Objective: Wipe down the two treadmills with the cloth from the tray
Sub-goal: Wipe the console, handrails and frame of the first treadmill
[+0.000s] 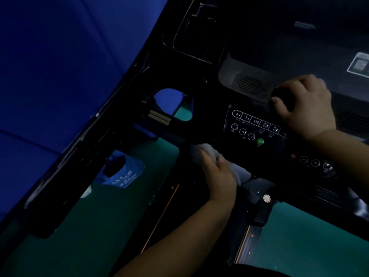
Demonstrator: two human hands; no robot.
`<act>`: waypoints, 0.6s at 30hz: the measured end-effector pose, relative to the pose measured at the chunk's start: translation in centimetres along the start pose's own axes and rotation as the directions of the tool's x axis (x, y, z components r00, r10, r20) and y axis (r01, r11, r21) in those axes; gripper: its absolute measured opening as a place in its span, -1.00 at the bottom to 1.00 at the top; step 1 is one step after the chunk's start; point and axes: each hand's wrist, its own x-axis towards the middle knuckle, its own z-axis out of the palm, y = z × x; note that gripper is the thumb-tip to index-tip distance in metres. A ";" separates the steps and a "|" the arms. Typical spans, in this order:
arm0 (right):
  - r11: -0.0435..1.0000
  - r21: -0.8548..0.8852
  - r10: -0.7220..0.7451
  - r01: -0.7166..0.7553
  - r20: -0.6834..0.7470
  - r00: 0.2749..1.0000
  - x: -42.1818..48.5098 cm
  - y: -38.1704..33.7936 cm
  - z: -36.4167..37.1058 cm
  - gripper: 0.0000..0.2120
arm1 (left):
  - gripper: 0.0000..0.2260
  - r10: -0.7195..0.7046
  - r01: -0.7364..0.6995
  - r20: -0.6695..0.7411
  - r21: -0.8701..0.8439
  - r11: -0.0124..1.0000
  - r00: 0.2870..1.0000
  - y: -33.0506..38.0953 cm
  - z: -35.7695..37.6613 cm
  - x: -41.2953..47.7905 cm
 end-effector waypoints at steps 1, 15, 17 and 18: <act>1.000 0.001 -0.001 0.001 0.000 1.000 0.0 0.0 0.0 -0.68 | -0.48 0.021 -0.021 0.025 -0.001 1.000 0.999 0.1 -0.6 -0.6; 1.000 -0.021 -0.009 0.009 -0.010 1.000 0.1 0.2 0.1 -0.62 | -0.65 0.671 -0.688 0.420 0.700 0.190 0.612 4.4 -8.3 12.6; 1.000 -0.022 -0.008 0.008 -0.011 1.000 0.1 0.2 0.2 -0.61 | -0.68 0.684 -0.704 0.439 0.693 0.154 0.582 5.9 -9.9 14.9; 1.000 -0.020 -0.009 0.008 -0.013 1.000 0.2 0.2 0.2 -0.61 | -0.67 0.675 -0.697 0.434 0.697 0.169 0.597 6.8 -10.8 16.0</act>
